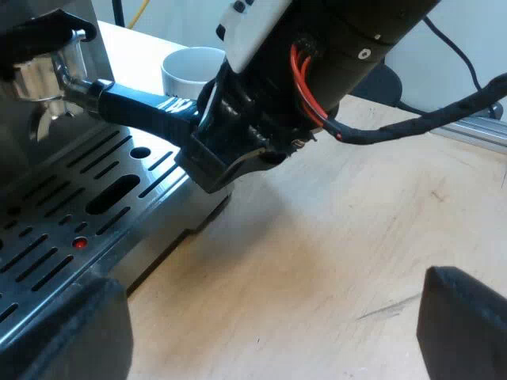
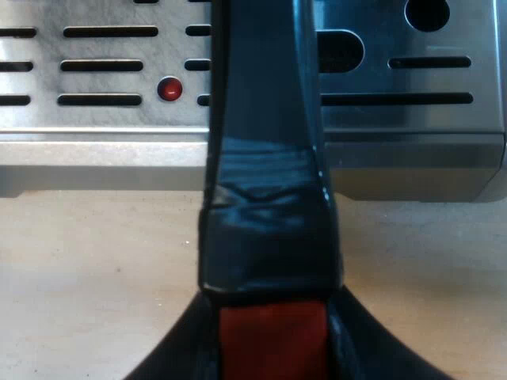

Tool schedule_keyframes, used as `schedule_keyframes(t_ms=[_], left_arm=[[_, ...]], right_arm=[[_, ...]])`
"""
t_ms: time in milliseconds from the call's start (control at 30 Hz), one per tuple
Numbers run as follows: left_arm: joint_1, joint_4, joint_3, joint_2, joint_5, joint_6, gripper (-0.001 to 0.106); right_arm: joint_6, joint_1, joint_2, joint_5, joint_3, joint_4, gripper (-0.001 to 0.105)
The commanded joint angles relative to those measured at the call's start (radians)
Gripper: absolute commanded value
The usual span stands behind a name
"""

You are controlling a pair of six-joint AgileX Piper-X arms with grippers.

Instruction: Grind coffee beans and then tamp

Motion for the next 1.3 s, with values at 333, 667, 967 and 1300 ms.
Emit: schedule_keyframes(t_ms=[333, 667, 967, 1300], left_arm=[[-0.004, -0.009, 0.000, 0.003, 0.013, -0.003, 0.082], [-0.004, -0.009, 0.000, 0.003, 0.013, -0.003, 0.082], [-0.004, -0.009, 0.000, 0.003, 0.013, -0.003, 0.082], [-0.004, -0.009, 0.000, 0.003, 0.013, -0.003, 0.082]], right_arm=[[0.038, 0.078, -0.034, 0.032, -0.008, 0.040, 0.000], [0.042, 0.132, -0.057, 0.085, -0.008, 0.059, 0.000], [0.086, 0.160, -0.063, 0.102, -0.008, 0.106, 0.000], [0.095, 0.200, -0.099, 0.131, -0.008, 0.157, 0.000]])
